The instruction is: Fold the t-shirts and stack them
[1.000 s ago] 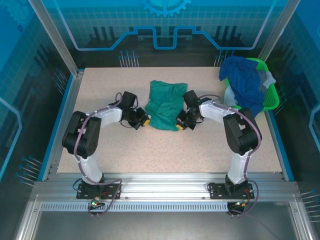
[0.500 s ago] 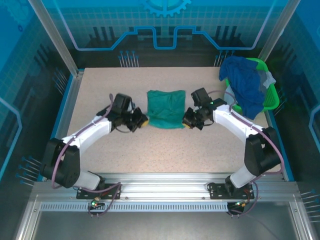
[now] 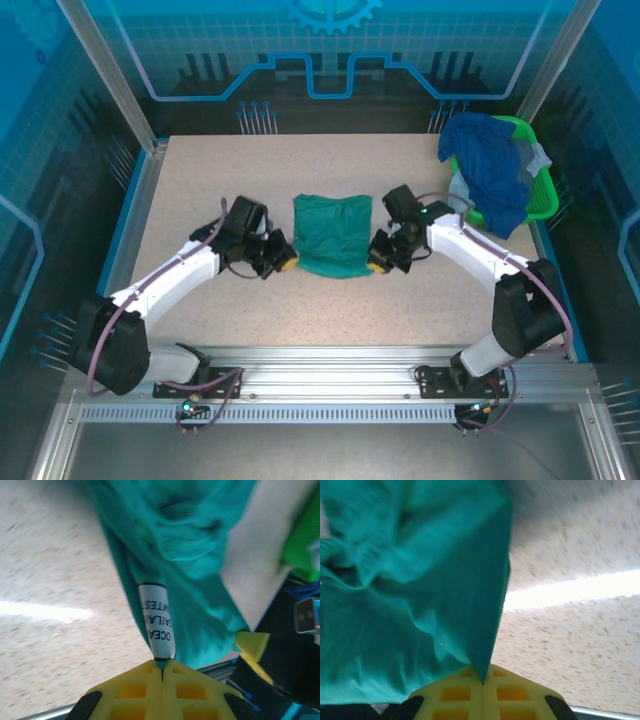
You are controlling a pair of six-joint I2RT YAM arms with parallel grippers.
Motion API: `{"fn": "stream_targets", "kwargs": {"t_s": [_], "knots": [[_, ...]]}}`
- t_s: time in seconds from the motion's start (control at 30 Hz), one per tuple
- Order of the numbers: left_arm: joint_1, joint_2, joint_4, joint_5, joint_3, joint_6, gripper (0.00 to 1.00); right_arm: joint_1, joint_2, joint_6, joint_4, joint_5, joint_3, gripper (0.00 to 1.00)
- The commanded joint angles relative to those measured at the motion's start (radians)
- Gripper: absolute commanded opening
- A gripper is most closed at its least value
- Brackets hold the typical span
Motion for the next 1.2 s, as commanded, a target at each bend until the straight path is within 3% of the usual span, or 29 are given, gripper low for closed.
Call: {"fn": "stream_targets", "kwargs": {"t_s": [0.0,0.17,0.47,0.7,0.8,1.17], "knots": [[0.03,0.005,-0.063,-0.037,0.146,0.027,0.0,-0.044,-0.049,-0.023,-0.07,0.024,0.108,0.0],[0.041,0.007,-0.107,-0.021,0.205,0.055,0.0,-0.056,-0.063,-0.024,-0.098,0.001,0.162,0.0],[-0.033,-0.117,-0.143,0.054,-0.16,0.002,0.0,0.007,-0.096,-0.038,-0.082,-0.088,-0.069,0.0],[-0.036,-0.153,-0.198,0.187,-0.318,0.009,0.0,0.036,-0.091,-0.079,-0.092,-0.1,-0.21,0.0],[-0.036,-0.124,-0.171,0.208,-0.32,0.009,0.0,0.038,-0.097,-0.081,-0.096,-0.102,-0.213,0.0],[0.007,-0.184,-0.191,0.061,-0.149,-0.072,0.0,0.0,-0.105,-0.087,-0.182,-0.085,-0.043,0.0]]}}
